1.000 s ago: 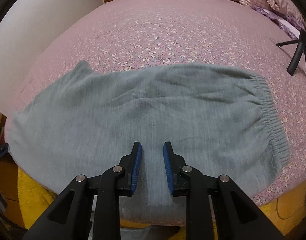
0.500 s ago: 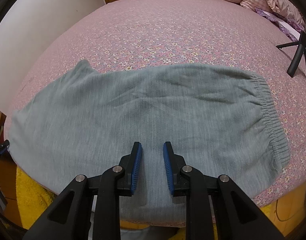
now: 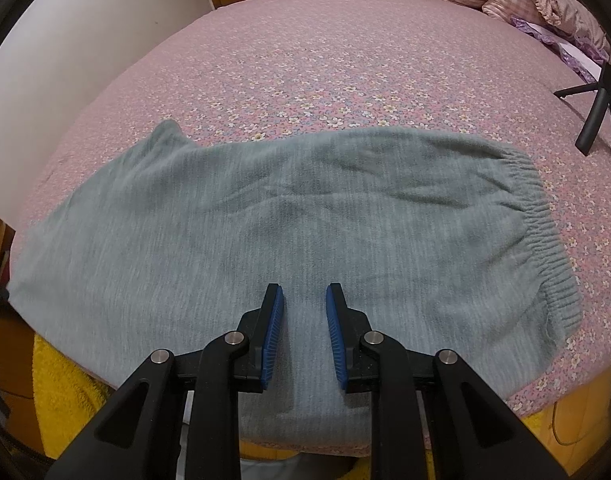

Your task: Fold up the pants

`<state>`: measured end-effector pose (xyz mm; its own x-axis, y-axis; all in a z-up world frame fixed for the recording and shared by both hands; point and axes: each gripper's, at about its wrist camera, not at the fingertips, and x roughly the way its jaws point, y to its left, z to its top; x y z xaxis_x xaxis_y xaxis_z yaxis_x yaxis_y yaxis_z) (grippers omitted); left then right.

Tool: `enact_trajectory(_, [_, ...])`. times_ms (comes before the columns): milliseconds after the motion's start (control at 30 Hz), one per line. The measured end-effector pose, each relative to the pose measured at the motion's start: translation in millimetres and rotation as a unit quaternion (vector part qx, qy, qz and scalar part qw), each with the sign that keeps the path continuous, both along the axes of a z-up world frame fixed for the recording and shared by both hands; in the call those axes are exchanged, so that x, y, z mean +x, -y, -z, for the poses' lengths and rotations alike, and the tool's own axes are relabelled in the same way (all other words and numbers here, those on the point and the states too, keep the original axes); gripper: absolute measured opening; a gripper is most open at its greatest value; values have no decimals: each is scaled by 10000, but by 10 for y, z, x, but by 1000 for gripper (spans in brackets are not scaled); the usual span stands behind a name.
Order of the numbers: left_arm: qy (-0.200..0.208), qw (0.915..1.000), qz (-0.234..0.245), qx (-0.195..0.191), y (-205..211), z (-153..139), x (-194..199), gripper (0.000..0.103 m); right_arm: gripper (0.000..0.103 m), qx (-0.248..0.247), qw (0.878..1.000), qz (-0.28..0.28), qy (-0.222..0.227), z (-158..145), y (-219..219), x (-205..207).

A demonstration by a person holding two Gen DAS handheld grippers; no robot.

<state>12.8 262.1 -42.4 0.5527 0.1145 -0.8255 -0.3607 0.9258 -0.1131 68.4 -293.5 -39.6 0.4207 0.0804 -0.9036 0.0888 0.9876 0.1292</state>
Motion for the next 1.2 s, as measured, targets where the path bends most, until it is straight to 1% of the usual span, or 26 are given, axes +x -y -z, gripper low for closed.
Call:
enact_trajectory(100, [-338, 9993, 150, 49, 39, 186, 104, 3, 24, -31, 10000, -12, 16, 1, -11, -3])
enact_trajectory(167, [-423, 9990, 101, 127, 64, 211, 169, 3, 24, -79, 10000, -44, -16, -11, -31, 5])
enact_trajectory(233, [-266, 9991, 52, 318, 89, 104, 166, 4, 24, -97, 9999, -29, -135, -63, -56, 49])
enact_trajectory(267, [-189, 9989, 51, 432, 104, 40, 149, 6, 24, -27, 9999, -64, -141, -94, -74, 86])
enact_trajectory(333, [25, 9973, 65, 737, 155, -151, 155, 20, 24, 235, 9995, -188, -69, -167, -135, 155])
enact_trajectory(367, [159, 9970, 109, 754, 187, -227, 166, 22, 24, 376, 9989, -274, -46, -202, -191, 216])
enact_trajectory(400, [253, 9971, 171, 702, 209, -272, 188, 23, 24, 527, 9978, -400, -38, -228, -272, 296])
enact_trajectory(433, [365, 9973, 313, 551, 257, -326, 244, 23, 24, 660, 9964, -535, -28, -247, -368, 383])
enact_trajectory(500, [420, 9971, 561, 292, 367, -348, 375, 23, 24, 803, 9940, -746, -7, -271, -544, 523])
enact_trajectory(567, [412, 9954, 854, 168, 496, -310, 506, 23, 24, 883, 9909, -1017, 51, -276, -768, 699])
enact_trajectory(633, [229, 9928, 1155, 206, 681, -198, 710, 23, 24, 856, 9897, -1146, 14, -237, -930, 853])
enact_trajectory(700, [22, 9909, 1295, 359, 801, -63, 886, 25, 24, 709, 9899, -1223, -54, -146, -1079, 1038])
enact_trajectory(767, [-243, 9893, 1229, 753, 870, 117, 1029, 33, 23, 357, 9915, -1239, -154, 12, -1176, 1178])
enact_trajectory(800, [-132, 9886, 1217, 877, 876, 154, 1048, 37, 23, 324, 9912, -1273, -182, 90, -1194, 1236])
enact_trajectory(833, [-35, 9877, 1164, 1042, 892, 167, 1060, 42, 22, 377, 9908, -1301, -45, 119, -1190, 1274])
enact_trajectory(867, [-63, 9876, 1127, 1092, 899, 170, 1071, 43, 21, 439, 9907, -1284, 62, 114, -1182, 1305])
enact_trajectory(967, [-87, 9885, 1098, 1038, 886, 162, 1099, 45, 18, 782, 9908, -1101, -31, 129, -1111, 1415])
enact_trajectory(1033, [-81, 9893, 1091, 961, 845, 158, 1108, 49, 17, 920, 9900, -1071, -11, 132, -1073, 1450])
enact_trajectory(1100, [-65, 9907, 1066, 838, 815, 133, 1112, 49, 17, 1069, 9883, -1092, 9, 102, -936, 1401])
enact_trajectory(1167, [-75, 9920, 1020, 744, 789, 94, 1084, 49, 17, 1103, 9875, -1127, 9, 49, -894, 1339])
enact_trajectory(1200, [-103, 9924, 1003, 711, 796, 75, 1049, 50, 17, 1038, 9883, -1116, 19, 3, -858, 1272])
